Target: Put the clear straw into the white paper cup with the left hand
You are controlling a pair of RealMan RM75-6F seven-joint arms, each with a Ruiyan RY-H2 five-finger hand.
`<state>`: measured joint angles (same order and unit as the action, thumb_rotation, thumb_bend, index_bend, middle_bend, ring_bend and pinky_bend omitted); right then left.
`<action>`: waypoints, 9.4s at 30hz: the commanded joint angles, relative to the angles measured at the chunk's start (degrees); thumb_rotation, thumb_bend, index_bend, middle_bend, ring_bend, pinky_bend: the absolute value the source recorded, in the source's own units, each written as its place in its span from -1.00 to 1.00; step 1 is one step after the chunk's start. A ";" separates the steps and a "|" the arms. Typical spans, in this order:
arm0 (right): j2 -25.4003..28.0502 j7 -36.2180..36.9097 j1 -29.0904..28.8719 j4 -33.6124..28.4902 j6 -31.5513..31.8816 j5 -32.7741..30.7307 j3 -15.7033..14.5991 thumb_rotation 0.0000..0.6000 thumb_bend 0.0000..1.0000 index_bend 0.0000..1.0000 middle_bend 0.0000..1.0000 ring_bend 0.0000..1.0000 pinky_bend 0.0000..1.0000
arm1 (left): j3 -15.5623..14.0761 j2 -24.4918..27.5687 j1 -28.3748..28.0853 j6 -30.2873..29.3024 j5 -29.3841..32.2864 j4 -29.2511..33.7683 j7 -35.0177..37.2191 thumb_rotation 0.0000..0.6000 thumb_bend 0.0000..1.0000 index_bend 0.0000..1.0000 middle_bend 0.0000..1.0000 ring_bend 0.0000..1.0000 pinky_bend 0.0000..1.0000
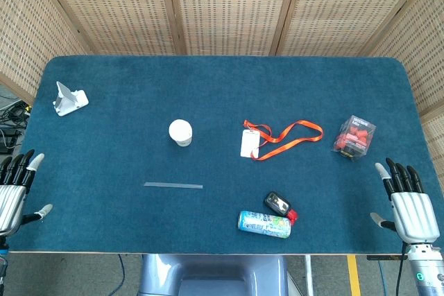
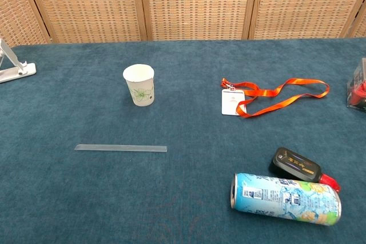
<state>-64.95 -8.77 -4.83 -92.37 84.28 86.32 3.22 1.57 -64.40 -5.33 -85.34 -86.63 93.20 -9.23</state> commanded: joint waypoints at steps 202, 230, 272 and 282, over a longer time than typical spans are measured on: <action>5.16 14.95 1.14 -1.98 1.61 -0.65 1.48 1.00 -0.92 -0.92 -1.00 -1.00 -1.00 | 9.39 -20.72 -42.28 20.19 37.54 15.90 -34.30 1.00 -0.21 0.21 -1.00 -1.00 -0.96; 4.04 16.51 -0.17 2.60 -3.85 -8.37 3.69 1.00 -0.92 -0.92 -1.00 -1.00 -1.00 | 25.26 -22.15 -49.98 36.69 44.80 -5.53 1.02 1.00 -0.21 0.32 -1.00 -1.00 -0.98; 2.73 13.75 -0.67 3.60 -5.07 -9.31 3.86 1.00 -0.92 -0.92 -1.00 -1.00 -1.00 | 21.87 -31.02 -47.29 43.06 31.99 -22.49 26.07 1.00 -0.21 0.33 -1.00 -1.00 -0.99; 2.32 13.10 -0.78 3.87 -5.21 -9.54 3.92 1.00 -0.92 -0.92 -1.00 -1.00 -1.00 | 21.06 -31.99 -46.21 44.64 27.93 -26.45 31.90 1.00 -0.24 0.21 -1.00 -1.00 -1.00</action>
<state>-62.63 4.33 -5.61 -88.50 79.06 76.78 7.14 22.74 -96.30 -51.70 -40.82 -58.47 67.00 22.42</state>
